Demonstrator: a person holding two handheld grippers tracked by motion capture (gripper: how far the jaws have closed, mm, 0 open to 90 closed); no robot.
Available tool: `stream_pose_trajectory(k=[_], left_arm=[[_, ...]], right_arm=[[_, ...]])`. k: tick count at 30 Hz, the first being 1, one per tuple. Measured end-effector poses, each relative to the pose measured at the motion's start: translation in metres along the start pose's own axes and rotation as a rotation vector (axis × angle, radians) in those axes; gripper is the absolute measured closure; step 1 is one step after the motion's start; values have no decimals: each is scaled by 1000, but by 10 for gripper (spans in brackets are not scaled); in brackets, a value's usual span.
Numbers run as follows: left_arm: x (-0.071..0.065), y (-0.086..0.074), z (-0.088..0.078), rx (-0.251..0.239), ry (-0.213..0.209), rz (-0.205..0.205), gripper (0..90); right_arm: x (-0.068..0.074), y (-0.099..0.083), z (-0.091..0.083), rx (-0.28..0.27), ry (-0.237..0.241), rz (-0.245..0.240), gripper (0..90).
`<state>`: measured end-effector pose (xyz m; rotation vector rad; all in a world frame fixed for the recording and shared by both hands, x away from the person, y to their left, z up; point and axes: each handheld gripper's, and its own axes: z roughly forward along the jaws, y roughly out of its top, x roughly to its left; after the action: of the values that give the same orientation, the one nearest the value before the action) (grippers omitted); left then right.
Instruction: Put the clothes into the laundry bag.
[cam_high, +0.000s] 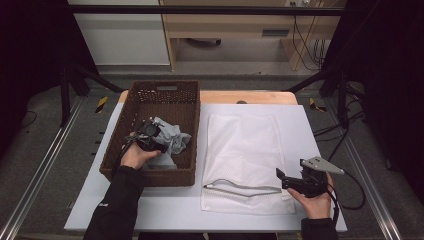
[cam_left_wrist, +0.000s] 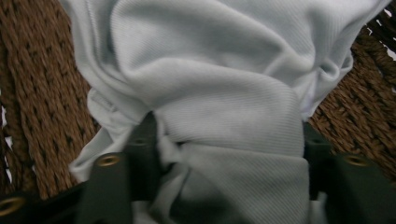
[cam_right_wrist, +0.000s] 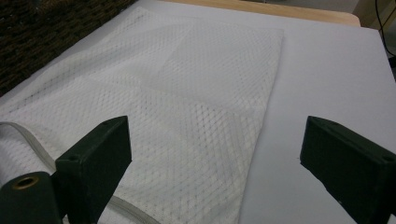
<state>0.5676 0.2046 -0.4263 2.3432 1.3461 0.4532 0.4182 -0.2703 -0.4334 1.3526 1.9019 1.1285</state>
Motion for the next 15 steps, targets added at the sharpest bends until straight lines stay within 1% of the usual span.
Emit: stream_pose_trajectory(k=[1,4,8,9,11,12,13,14,15], left_arm=[[2,0,-3,9,-5,-29,520],[3,1,-5,14,-3,-33,591],[2,1,-11,1,9,-35,629],[2,0,-12,-12,7,-42,634],[4,0,-17,-50,-9,-59,643],[4,0,-17,-50,-9,-59,647],[5,-1,-24,-101,-6,-58,651],[5,-1,-24,-101,-6,-58,655],[5,-1,-32,-160,-5,-50,659]], right_arm=[[0,0,-1,-2,0,0,97],[-1,0,-1,-2,5,4,102],[-1,0,-2,-3,8,8,106],[-1,0,-2,-3,9,9,107],[-1,0,-2,-6,8,3,109],[-1,0,-2,-6,8,3,109],[-2,0,-2,-9,8,5,111],[-2,0,-2,-9,8,5,111],[-3,0,-3,-7,9,13,111]])
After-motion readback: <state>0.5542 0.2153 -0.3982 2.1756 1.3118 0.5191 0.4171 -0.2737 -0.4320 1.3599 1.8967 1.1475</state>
